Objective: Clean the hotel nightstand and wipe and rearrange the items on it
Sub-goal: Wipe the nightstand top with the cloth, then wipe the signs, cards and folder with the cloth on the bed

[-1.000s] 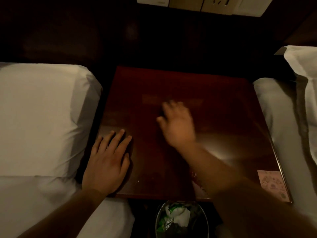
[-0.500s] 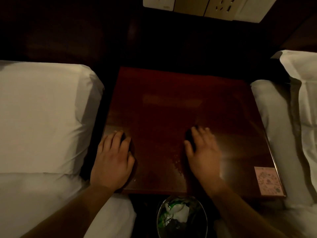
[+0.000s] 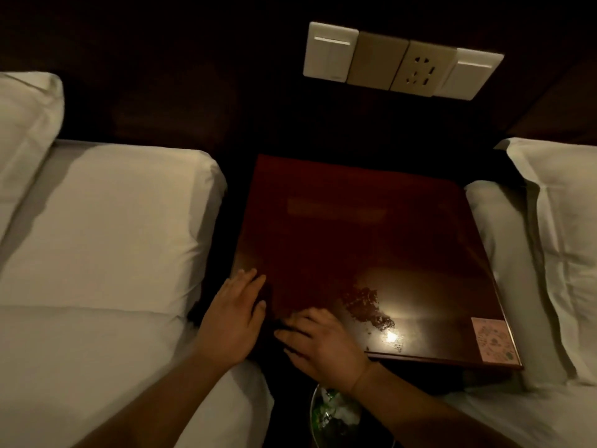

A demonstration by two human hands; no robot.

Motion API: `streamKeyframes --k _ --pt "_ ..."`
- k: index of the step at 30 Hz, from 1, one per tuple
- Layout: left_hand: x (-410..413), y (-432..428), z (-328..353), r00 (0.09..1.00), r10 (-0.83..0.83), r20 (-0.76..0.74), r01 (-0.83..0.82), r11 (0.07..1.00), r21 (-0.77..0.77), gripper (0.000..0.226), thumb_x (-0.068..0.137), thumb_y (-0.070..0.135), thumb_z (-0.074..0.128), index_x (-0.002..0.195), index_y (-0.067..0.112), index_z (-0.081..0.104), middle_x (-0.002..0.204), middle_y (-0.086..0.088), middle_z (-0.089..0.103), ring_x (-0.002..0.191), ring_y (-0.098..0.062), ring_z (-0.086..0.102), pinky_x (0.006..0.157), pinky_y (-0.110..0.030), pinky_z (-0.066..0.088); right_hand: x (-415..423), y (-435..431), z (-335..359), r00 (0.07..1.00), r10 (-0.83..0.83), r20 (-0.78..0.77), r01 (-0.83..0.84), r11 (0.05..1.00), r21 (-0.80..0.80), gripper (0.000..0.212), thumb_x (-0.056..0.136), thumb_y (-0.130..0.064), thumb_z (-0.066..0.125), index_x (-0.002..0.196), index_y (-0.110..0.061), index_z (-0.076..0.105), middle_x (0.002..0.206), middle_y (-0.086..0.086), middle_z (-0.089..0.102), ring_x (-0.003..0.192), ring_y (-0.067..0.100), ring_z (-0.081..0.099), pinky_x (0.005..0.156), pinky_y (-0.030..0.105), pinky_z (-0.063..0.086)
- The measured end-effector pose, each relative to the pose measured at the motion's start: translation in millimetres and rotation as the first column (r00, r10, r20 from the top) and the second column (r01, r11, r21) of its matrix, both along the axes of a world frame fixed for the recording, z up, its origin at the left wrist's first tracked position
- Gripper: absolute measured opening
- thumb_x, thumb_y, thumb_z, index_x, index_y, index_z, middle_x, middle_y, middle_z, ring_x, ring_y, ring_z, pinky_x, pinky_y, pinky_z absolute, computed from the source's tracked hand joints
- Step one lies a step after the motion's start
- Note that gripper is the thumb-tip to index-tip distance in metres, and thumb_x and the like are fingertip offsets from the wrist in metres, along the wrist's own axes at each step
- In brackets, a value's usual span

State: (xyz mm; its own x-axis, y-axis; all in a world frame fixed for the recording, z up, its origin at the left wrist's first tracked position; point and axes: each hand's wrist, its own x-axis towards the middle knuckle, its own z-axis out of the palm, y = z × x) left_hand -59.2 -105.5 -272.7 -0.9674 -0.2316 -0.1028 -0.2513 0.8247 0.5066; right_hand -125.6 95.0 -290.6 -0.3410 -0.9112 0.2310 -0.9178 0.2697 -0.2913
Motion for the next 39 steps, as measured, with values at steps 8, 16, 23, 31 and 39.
streamKeyframes --k 8,16,23,31,39 --pt "44.7 9.3 18.7 0.972 0.234 0.012 -0.235 0.972 0.009 0.053 0.095 0.032 0.046 0.145 0.014 0.052 0.152 -0.011 0.048 0.145 -0.034 0.038 0.117 -0.051 0.033 -13.9 -31.5 51.6 0.647 -0.356 0.674 0.399 0.912 0.097 0.027 0.088 -0.031 0.069 0.114 -0.037 0.070 0.100 -0.034 0.060 0.095 -0.008 0.059 0.089 0.020 0.054" --pt "80.3 13.5 51.7 0.902 0.429 0.037 -0.424 0.900 -0.099 0.075 0.090 0.058 0.016 0.154 0.023 0.037 0.160 -0.005 0.037 0.151 -0.029 0.027 0.121 -0.056 0.020 -9.1 -56.9 96.7 0.552 -0.252 0.795 0.333 0.941 0.067 0.020 0.089 -0.022 0.070 0.105 -0.033 0.073 0.100 -0.016 0.071 0.089 0.001 0.066 0.080 0.027 0.057" --pt "125.1 14.2 75.8 0.861 0.504 0.065 -0.481 0.849 -0.217 0.075 0.092 0.063 0.013 0.157 0.028 0.028 0.166 -0.004 0.025 0.155 -0.026 0.014 0.124 -0.057 0.006 17.7 -95.6 124.1 0.549 -0.122 0.827 0.215 0.977 0.001 0.023 0.085 -0.018 0.073 0.095 -0.040 0.073 0.090 -0.014 0.073 0.079 0.002 0.068 0.066 0.011 0.051" --pt "207.3 7.6 95.1 0.741 0.667 0.069 -0.640 0.734 -0.226 0.073 0.092 0.065 0.015 0.156 0.034 0.026 0.166 -0.003 0.024 0.155 -0.025 0.013 0.124 -0.057 0.004 85.6 -135.1 134.0 0.498 -0.009 0.867 0.055 0.998 -0.022 0.020 0.084 -0.016 0.073 0.095 -0.033 0.076 0.082 -0.006 0.073 0.066 0.019 0.069 0.059 0.026 0.057" --pt "330.9 -5.0 91.6 0.571 0.817 0.084 -0.790 0.574 -0.216 0.079 0.088 0.069 0.008 0.159 0.035 0.018 0.169 0.000 0.016 0.156 -0.022 0.004 0.124 -0.052 -0.002 197.8 -183.4 129.6 0.485 0.094 0.870 -0.204 0.979 0.009 0.020 0.086 -0.017 0.071 0.101 -0.029 0.074 0.069 -0.019 0.067 0.049 0.006 0.058 0.053 0.017 0.046"
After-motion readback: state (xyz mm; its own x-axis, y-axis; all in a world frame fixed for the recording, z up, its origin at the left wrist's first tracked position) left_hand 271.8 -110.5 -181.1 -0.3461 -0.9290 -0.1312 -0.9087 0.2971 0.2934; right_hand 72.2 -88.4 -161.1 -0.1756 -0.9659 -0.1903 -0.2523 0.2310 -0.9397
